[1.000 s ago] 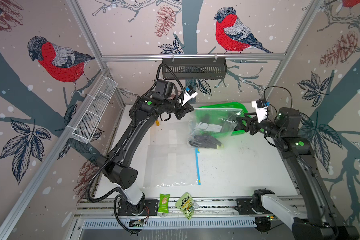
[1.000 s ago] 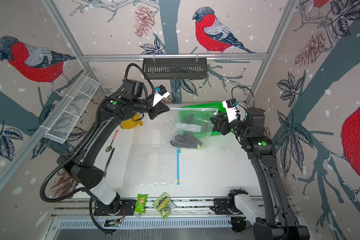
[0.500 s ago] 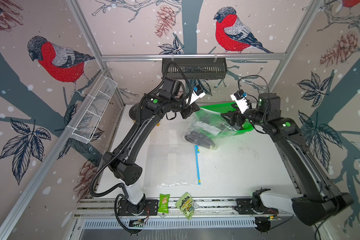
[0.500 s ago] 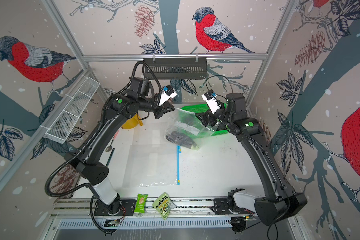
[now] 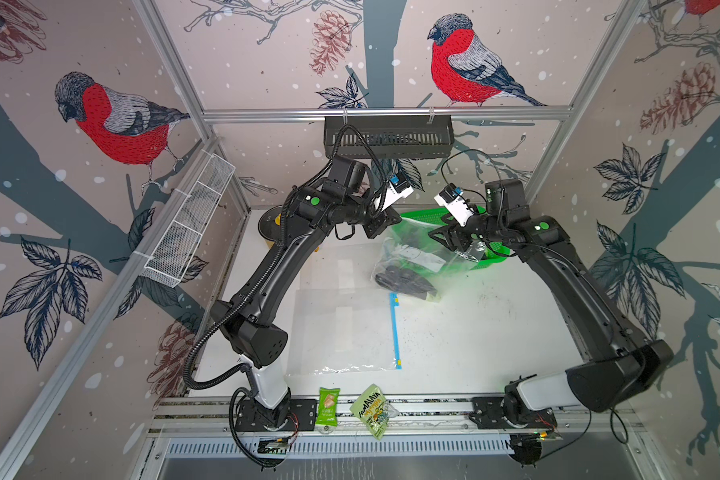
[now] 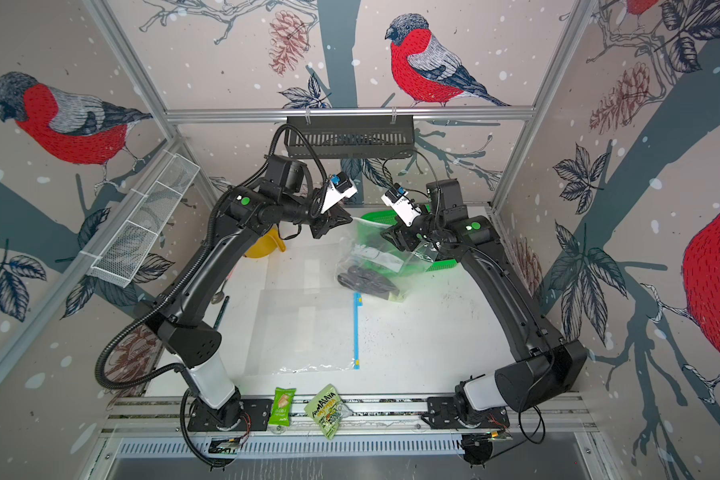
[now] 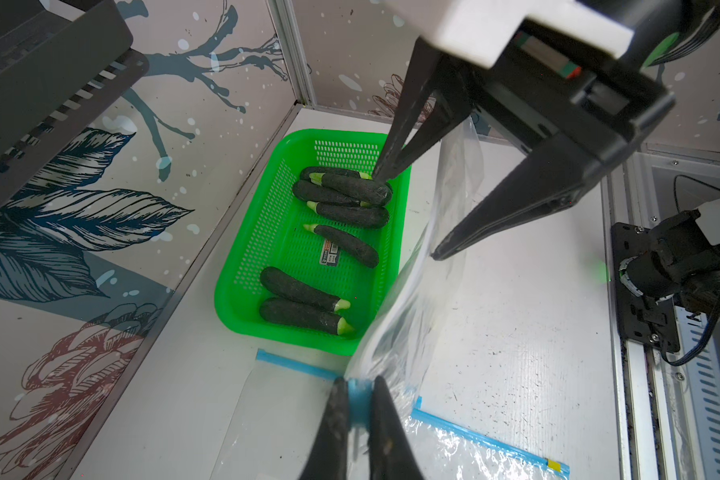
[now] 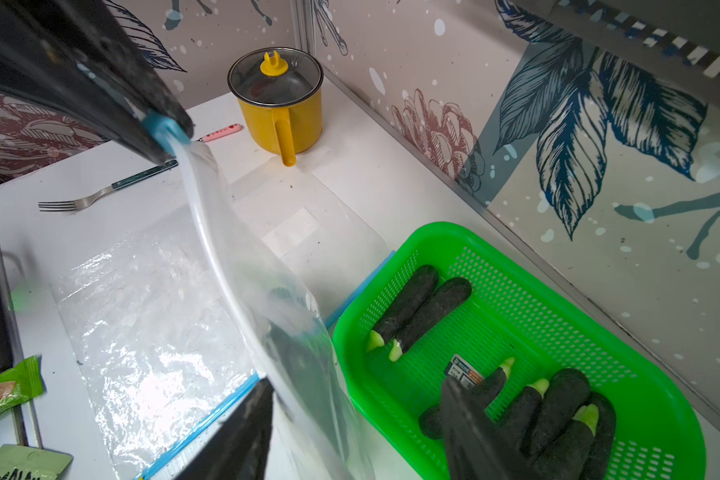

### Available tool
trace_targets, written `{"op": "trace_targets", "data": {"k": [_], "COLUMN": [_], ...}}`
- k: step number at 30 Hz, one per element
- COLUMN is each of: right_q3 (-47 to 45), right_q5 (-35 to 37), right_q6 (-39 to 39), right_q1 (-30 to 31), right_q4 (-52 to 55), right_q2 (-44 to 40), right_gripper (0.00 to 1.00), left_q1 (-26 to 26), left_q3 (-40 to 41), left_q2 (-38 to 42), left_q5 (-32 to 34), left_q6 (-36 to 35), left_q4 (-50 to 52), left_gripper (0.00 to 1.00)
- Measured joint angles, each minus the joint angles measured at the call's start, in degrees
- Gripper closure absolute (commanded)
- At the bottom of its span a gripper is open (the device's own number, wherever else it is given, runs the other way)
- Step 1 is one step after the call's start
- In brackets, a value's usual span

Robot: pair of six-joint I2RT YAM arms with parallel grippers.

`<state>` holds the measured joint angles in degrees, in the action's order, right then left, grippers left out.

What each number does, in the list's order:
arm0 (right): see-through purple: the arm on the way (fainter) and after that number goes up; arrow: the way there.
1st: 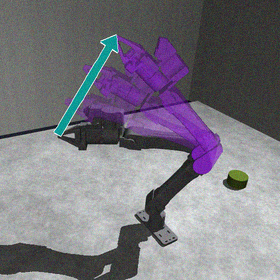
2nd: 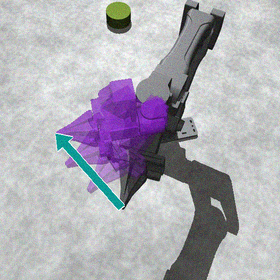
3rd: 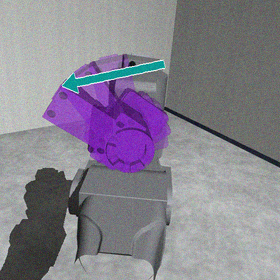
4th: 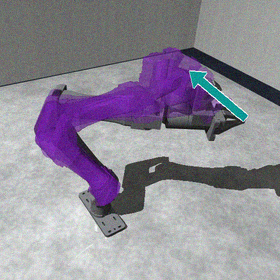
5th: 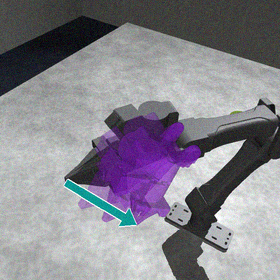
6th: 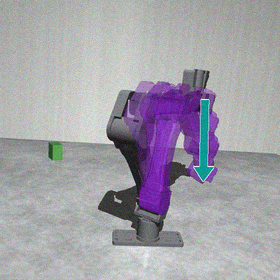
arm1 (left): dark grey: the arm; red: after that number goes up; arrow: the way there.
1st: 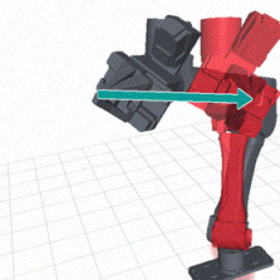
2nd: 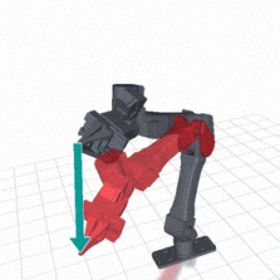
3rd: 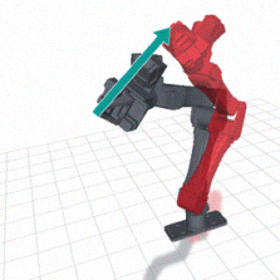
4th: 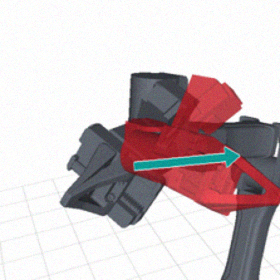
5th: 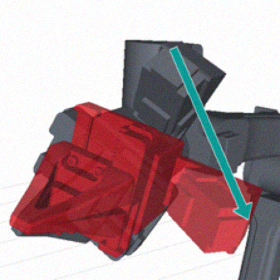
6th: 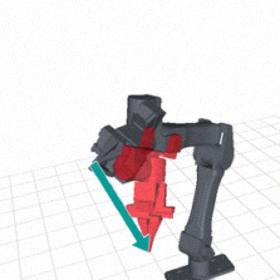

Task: Place the eggplant in a zip-top bag and seal the zipper
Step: Zip the zipper on the zipper food storage bag, then place the zipper food storage bag at the center of the board.

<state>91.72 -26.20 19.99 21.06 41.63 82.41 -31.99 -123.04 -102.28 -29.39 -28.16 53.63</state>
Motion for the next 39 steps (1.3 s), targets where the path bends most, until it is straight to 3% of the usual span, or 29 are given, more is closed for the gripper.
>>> {"op": "trace_targets", "data": {"k": [1,5,6,10,15,21,26,29,35,39], "right_q3": [0.0,-0.8,-1.2,-2.0,-4.7,-8.1,-9.2,-9.4,-20.3,-29.7], "right_q5": [0.0,-0.4,-0.4,0.3,4.8,11.6,13.2,12.3,5.4,1.4], "right_q6": [0.1,-0.1,-0.3,-4.0,-10.0,-19.3,-28.0,-32.3,-36.4,-36.3], "right_q1": [0.0,0.4,0.6,2.3,10.3,17.7,19.0,14.0,-9.5,-21.0], "right_q4": [0.1,0.1,0.1,-0.2,-0.3,-0.7,-1.5,-1.6,-1.7,1.2], "right_q2": [0.0,-0.7,-1.2,-3.6,-7.0,-10.9,-15.5,-18.7,-24.0,-27.8], "right_gripper": [0.65,0.93,0.96,0.98,0.98,0.98,0.98,0.98,0.99,0.99], "left_q1": [0.0,0.0,0.0,0.0,1.7,8.2,12.0,14.0,15.0,15.0], "left_q3": [0.0,0.0,0.0,0.0,4.2,17.3,26.4,27.9,28.5,30.0], "left_q2": [-0.1,-0.3,-0.3,-0.2,3.0,12.2,18.7,19.5,18.1,18.0], "left_q5": [0.0,0.0,0.0,0.2,0.2,-1.4,-3.3,-4.1,-6.8,-8.1], "left_q6": [-0.3,-0.4,-0.3,-0.1,3.4,12.1,19.5,23.1,27.4,28.4], "left_q4": [0.0,-0.1,-0.2,-0.9,-5.8,-20.2,-32.9,-38.3,-42.2,-42.9], "left_gripper": [0.89,0.61,0.55,0.33,0.2,0.15,0.15,0.15,0.15,0.15]}}
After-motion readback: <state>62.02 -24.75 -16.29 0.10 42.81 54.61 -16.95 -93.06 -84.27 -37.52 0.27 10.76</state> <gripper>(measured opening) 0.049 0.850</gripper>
